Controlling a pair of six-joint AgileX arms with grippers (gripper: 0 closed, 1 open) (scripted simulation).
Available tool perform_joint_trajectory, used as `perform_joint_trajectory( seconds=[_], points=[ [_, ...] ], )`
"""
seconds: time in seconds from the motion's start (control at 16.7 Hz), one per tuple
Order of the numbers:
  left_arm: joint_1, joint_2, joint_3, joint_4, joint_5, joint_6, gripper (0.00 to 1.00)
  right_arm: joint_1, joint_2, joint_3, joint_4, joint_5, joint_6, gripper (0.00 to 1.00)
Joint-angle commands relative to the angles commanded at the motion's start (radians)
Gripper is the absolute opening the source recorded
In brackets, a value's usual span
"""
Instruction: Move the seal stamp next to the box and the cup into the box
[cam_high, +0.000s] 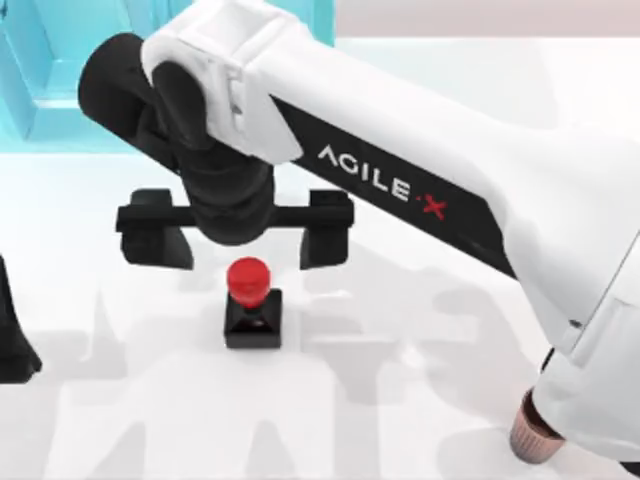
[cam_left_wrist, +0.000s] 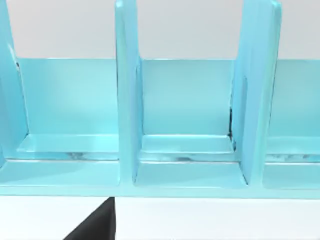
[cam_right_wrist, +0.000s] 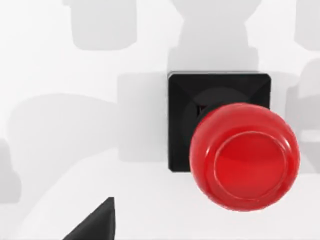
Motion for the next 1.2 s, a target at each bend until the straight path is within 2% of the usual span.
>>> perform_joint_trajectory(
  seconds=[0.54, 0.84, 1.2],
  points=[
    [0.0, 0.0, 0.0, 0.0, 0.0, 0.0, 1.0, -0.019, 0.011, -0.273, 0.289, -0.001, -0.022, 1.0],
    [0.0, 0.0, 0.0, 0.0, 0.0, 0.0, 1.0, -0.02, 0.012, -0.287, 0.303, -0.001, -0.023, 1.0],
    [0.0, 0.0, 0.0, 0.0, 0.0, 0.0, 1.0, -0.02, 0.012, -0.287, 0.303, -0.001, -0.023, 0.55]
  ],
)
